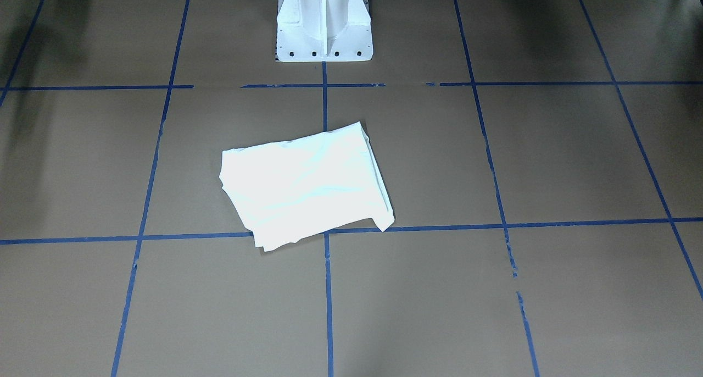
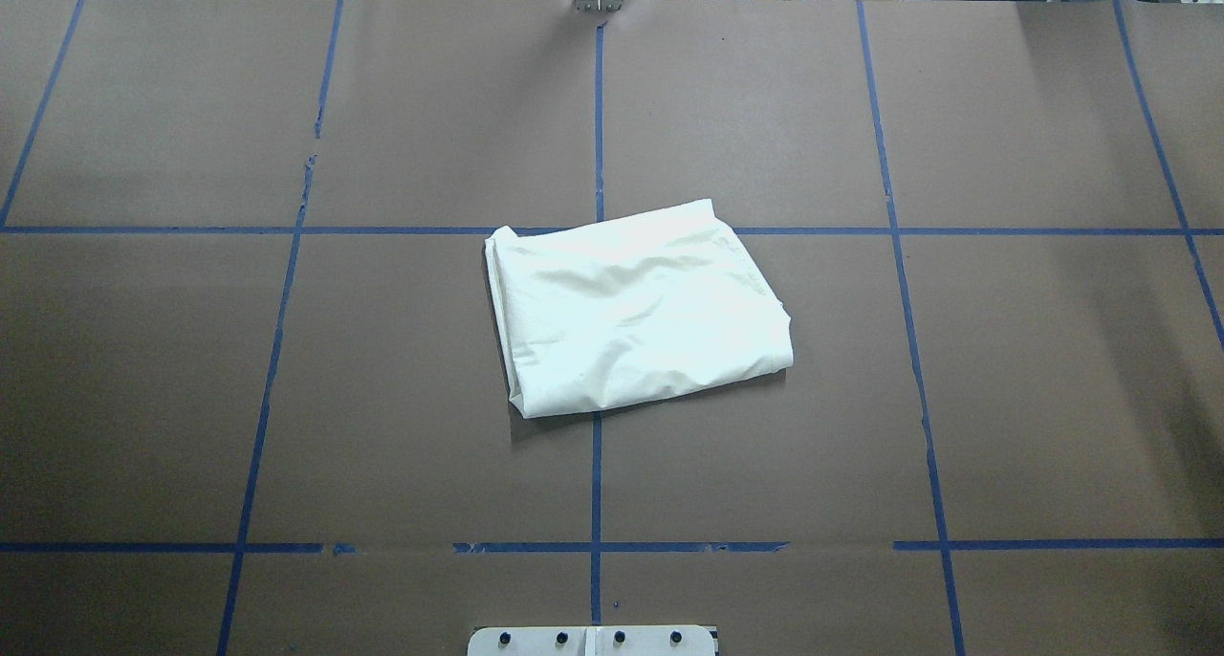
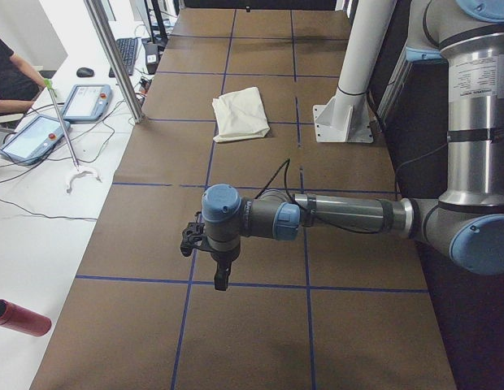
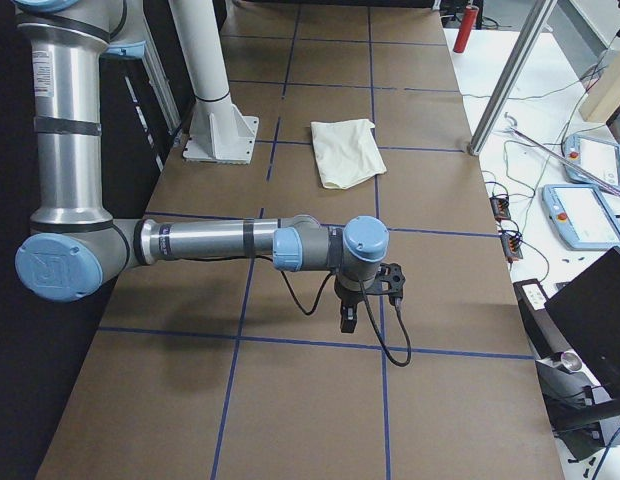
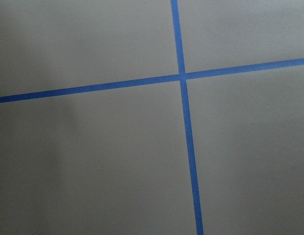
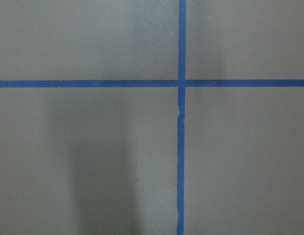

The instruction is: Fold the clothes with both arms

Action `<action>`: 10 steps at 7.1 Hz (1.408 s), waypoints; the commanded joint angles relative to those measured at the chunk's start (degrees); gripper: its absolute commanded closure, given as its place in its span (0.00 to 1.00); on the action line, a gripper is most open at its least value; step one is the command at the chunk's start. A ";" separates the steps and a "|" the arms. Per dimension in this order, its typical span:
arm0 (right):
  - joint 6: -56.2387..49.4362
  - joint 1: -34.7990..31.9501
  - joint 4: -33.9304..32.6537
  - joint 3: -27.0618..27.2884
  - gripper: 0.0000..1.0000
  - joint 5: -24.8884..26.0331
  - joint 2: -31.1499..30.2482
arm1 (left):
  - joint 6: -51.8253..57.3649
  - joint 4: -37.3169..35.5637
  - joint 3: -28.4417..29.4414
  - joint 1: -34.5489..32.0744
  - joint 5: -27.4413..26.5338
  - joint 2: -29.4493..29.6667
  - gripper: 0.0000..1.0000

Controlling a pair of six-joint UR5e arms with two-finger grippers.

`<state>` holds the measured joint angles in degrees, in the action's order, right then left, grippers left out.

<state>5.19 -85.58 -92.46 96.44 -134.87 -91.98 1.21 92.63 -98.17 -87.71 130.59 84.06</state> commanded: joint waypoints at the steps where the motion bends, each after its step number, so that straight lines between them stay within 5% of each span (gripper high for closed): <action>1: 0.00 -0.02 0.00 -0.02 0.00 -0.04 -0.04 | -0.07 0.01 0.53 0.00 0.01 -0.13 0.00; 10: 0.09 -0.02 0.00 0.06 0.00 -0.12 -0.04 | 0.02 -3.49 -2.71 -0.09 0.10 -1.97 0.00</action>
